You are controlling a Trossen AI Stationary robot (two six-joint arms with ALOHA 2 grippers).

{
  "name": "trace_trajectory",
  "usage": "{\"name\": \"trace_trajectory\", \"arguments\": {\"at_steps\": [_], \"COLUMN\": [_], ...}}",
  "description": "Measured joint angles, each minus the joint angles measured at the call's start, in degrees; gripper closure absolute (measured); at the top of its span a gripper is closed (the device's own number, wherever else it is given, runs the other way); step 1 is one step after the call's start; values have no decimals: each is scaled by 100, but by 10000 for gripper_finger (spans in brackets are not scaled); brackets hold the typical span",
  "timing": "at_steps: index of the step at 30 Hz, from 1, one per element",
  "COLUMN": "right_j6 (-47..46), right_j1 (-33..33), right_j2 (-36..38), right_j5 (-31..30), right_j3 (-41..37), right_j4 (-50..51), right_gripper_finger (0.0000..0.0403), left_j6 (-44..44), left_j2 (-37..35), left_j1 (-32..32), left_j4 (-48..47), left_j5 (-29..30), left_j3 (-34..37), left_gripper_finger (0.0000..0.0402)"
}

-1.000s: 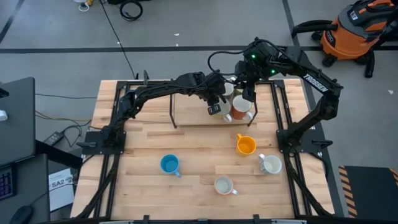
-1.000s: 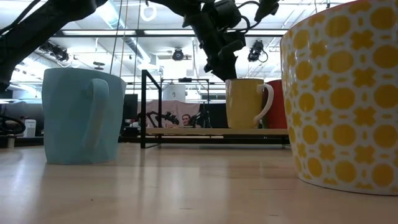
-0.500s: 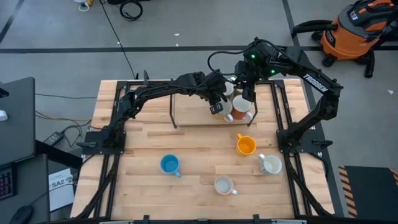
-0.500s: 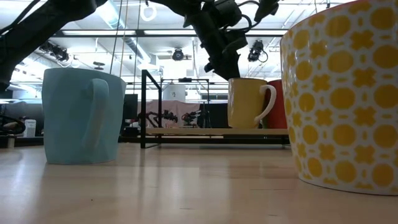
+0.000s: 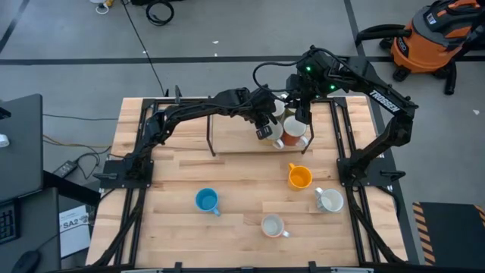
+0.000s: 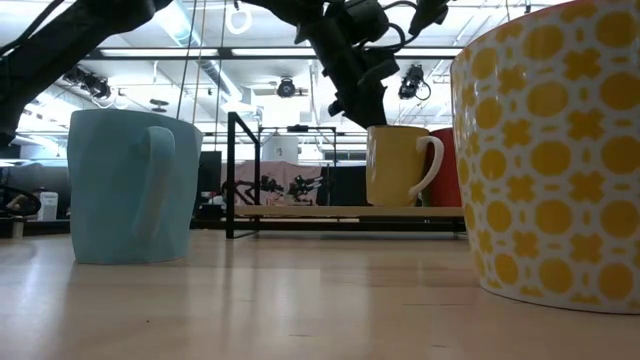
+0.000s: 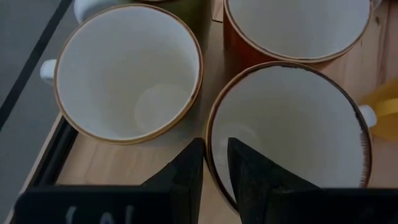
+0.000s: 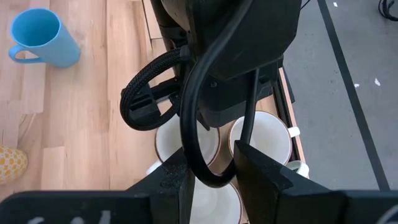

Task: Place coffee mugs
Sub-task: Put the light yellow cup on the shelf aligned with the light blue cup, then put the leftmost blue cup on the shelf

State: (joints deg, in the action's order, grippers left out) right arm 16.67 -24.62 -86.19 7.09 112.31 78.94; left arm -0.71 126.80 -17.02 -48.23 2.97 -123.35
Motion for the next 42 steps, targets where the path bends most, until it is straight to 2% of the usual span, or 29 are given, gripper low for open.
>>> {"name": "trace_trajectory", "arguments": {"at_steps": [33, 42], "right_j6": [-2, -3], "right_j1": [0, -1], "right_j2": [0, 0], "right_j5": [22, 0], "right_j3": [4, 2], "right_j4": [-62, -49], "right_gripper_finger": [286, 286], "left_j6": [157, 150], "left_j2": [-217, -591], "left_j1": [-22, -15], "left_j4": [-279, -985], "left_j5": [100, 22], "left_j3": [-2, -9], "left_gripper_finger": [322, 322]}}
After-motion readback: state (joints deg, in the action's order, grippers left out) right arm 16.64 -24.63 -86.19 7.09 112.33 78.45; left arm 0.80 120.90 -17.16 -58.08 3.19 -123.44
